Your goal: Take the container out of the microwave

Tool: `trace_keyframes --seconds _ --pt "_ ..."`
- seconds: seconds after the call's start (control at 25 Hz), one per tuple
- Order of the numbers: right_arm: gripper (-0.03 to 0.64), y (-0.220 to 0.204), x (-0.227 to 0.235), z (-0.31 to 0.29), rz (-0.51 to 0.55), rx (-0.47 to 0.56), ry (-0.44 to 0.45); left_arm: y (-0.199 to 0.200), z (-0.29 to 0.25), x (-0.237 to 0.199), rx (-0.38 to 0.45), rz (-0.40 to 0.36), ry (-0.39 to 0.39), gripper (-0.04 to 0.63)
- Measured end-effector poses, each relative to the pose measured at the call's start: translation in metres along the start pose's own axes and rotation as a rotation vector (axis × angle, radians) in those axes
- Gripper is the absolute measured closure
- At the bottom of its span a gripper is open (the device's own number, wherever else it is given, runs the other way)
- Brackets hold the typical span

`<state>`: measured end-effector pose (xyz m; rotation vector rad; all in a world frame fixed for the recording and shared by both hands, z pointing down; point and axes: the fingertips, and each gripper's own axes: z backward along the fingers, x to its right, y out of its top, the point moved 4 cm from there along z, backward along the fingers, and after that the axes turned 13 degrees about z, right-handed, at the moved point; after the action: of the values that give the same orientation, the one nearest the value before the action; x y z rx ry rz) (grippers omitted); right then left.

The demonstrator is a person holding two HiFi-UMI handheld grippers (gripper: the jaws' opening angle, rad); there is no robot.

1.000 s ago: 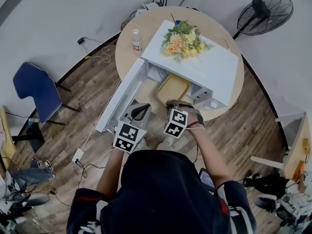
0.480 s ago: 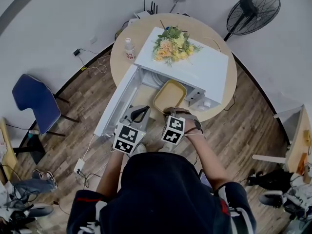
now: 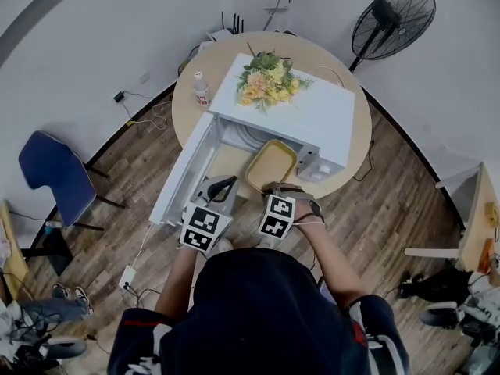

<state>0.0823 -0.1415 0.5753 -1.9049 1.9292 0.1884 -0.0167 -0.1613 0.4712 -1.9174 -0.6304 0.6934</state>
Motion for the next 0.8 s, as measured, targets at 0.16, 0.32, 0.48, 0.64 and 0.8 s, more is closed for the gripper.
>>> trace_keyframes --seconds 0.16,0.32,0.48,0.64,0.8 --pt "0.590 -0.003 -0.005 -0.001 -0.007 -0.002 0.008 0.000 -0.003 0.002 -0.003 -0.005 -0.008 0.580" --pt "0.591 -0.005 -0.008 0.000 -0.015 -0.001 0.015 0.002 -0.006 0.005 -0.001 -0.007 -0.014 0.580" --pt "0.591 -0.005 -0.007 0.001 -0.021 0.000 0.014 0.004 -0.007 0.005 0.005 -0.006 -0.015 0.580" --pt "0.591 -0.006 -0.006 0.002 -0.028 0.002 0.016 0.009 -0.009 0.007 0.009 -0.025 -0.020 0.580" --pt "0.591 -0.005 -0.009 0.002 -0.034 0.005 0.019 0.013 -0.009 0.010 0.021 -0.036 -0.026 0.580"
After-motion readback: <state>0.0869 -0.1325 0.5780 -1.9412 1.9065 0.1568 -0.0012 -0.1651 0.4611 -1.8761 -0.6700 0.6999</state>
